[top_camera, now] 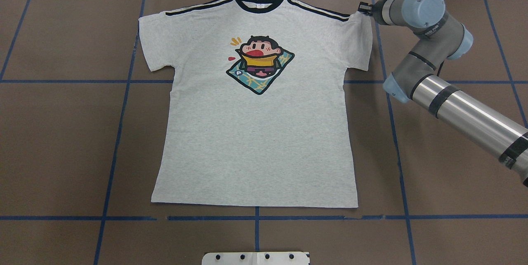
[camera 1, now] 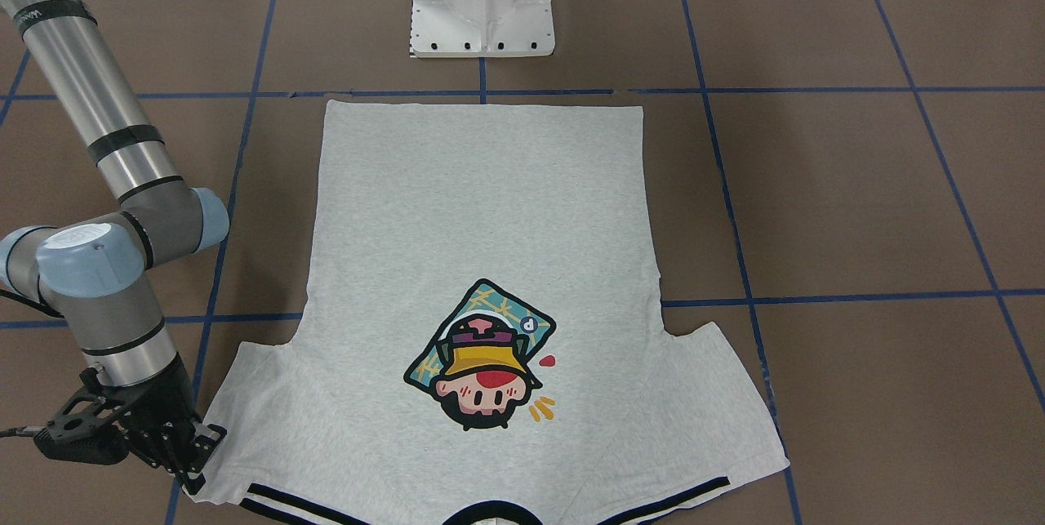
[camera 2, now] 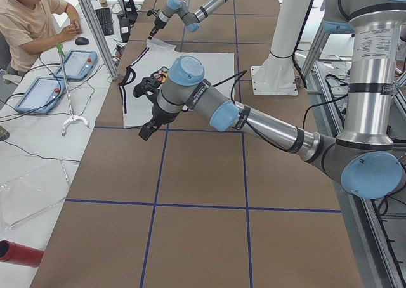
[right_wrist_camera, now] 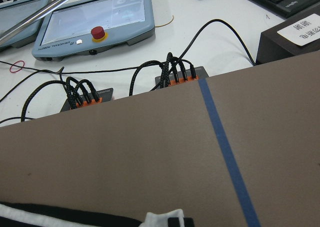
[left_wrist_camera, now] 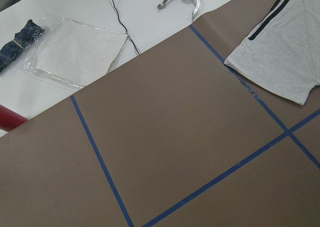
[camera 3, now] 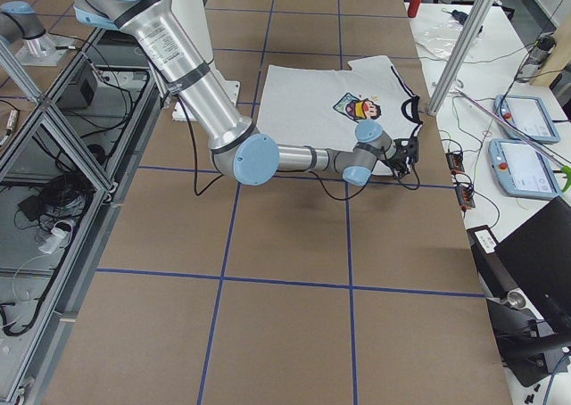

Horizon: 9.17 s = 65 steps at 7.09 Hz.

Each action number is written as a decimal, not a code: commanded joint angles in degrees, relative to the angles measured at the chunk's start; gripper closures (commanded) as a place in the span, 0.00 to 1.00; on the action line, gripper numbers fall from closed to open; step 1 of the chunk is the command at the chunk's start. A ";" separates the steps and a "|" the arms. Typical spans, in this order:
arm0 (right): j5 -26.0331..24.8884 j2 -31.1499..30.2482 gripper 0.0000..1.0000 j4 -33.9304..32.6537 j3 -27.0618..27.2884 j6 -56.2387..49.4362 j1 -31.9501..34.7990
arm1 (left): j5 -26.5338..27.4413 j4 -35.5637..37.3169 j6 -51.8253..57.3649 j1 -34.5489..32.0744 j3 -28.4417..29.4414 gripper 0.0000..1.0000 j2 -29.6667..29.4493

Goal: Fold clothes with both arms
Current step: 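Reach the right gripper to the sleeve nearest the right arm, then fold the sleeve inward toward the shirt center with the right gripper, then withdraw the right gripper while the left gripper reaches the other sleeve, then fold the sleeve nearest the left arm inward with the left gripper, then move both grippers down toward the hem corners nearest the robot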

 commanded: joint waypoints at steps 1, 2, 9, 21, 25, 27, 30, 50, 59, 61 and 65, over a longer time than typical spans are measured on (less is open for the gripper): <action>-10.92 10.01 1.00 -24.01 1.19 5.44 -5.03 | 0.00 0.01 -0.09 0.01 0.01 0.00 0.00; -12.09 13.19 1.00 -24.98 -1.87 8.53 -6.10 | 0.00 0.01 -0.09 0.01 0.01 0.00 0.00; -20.01 21.92 1.00 -36.77 -7.96 33.13 -8.74 | 0.00 -0.08 -0.18 0.01 -0.16 0.00 0.00; 29.62 -5.97 0.00 -42.90 35.13 -27.17 16.19 | 14.09 -16.07 -55.39 20.77 7.28 0.07 -11.90; 29.91 -12.17 0.00 -42.39 39.58 -28.79 17.97 | 29.57 -39.49 -74.68 32.14 44.75 0.32 -31.16; 29.91 -12.79 0.00 -42.22 39.85 -28.79 17.89 | 36.29 -41.72 -75.85 35.07 55.51 0.36 -37.25; 29.74 -13.05 0.00 -42.22 39.68 -28.79 17.89 | 36.30 -44.81 -75.94 35.16 64.25 0.41 -42.27; 29.38 -13.85 0.00 -41.78 39.68 -27.65 17.45 | 42.68 -23.94 -79.23 43.92 58.89 1.00 -52.08; 29.38 -14.11 0.00 -41.69 39.85 -27.56 16.22 | 47.55 -23.19 -85.27 47.81 66.99 0.00 -59.24; 29.30 -16.11 0.00 -37.07 42.64 -20.68 13.69 | 44.67 -22.15 -76.78 48.09 57.30 0.00 -56.19; 25.64 -32.59 0.00 -33.87 66.92 2.26 2.47 | 33.25 -10.10 -71.28 48.43 12.96 0.00 -31.11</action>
